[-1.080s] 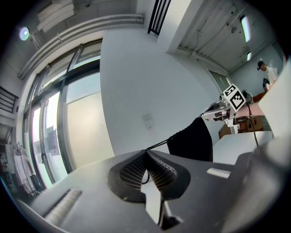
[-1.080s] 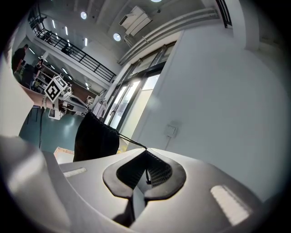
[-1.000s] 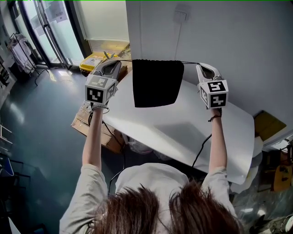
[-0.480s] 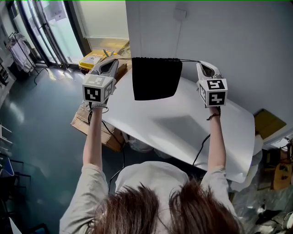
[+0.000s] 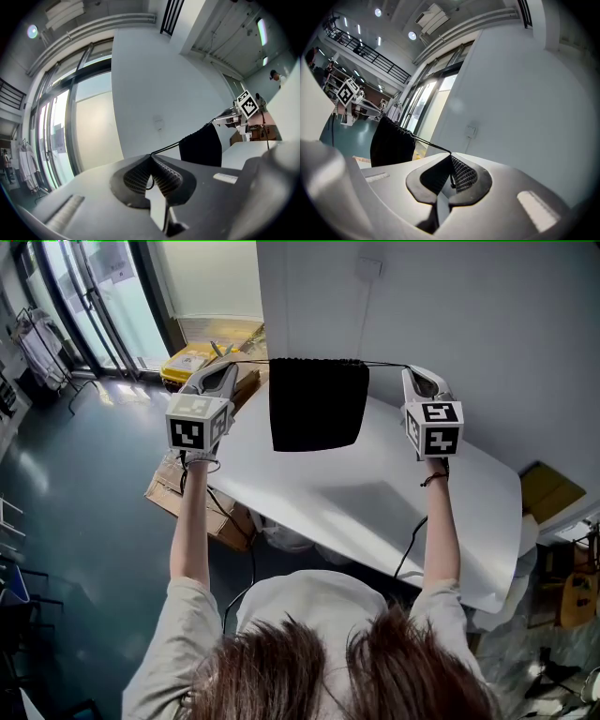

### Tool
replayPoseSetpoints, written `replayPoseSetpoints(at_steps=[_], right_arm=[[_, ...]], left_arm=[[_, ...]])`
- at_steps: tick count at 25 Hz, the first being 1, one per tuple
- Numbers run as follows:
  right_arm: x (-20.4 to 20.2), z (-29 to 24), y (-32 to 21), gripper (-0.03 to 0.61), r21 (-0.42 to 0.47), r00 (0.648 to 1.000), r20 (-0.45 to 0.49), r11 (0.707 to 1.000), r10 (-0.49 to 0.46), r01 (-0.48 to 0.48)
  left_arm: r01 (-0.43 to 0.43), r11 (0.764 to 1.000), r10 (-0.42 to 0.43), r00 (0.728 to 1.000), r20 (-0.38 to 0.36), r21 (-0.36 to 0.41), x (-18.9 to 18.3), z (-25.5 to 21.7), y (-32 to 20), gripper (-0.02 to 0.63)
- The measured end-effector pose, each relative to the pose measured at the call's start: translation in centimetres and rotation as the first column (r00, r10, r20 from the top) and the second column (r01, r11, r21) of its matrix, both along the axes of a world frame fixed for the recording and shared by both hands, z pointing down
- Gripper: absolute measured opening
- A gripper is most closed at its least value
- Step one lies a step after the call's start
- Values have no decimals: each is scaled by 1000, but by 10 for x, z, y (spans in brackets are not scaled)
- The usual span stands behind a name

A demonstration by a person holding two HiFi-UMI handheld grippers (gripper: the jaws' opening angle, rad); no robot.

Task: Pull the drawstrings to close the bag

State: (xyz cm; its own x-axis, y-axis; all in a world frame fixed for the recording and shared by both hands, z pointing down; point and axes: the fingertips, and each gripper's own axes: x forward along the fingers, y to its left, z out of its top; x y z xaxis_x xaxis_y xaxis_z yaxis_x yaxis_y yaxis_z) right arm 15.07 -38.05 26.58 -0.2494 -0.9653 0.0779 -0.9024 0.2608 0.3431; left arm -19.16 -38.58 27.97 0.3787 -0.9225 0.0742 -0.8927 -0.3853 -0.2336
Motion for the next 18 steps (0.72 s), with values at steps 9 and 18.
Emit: replayPoseSetpoints(at_steps=[9, 18], right_arm=[[2, 0, 1, 15, -1, 999, 21, 1000, 29, -29], [3, 1, 0, 15, 1, 998, 37, 999, 51, -51]], left_arm=[[18, 1000, -18, 1000, 16, -2, -8, 0, 1, -3], [27, 1000, -27, 999, 30, 1, -14, 2, 2, -3]])
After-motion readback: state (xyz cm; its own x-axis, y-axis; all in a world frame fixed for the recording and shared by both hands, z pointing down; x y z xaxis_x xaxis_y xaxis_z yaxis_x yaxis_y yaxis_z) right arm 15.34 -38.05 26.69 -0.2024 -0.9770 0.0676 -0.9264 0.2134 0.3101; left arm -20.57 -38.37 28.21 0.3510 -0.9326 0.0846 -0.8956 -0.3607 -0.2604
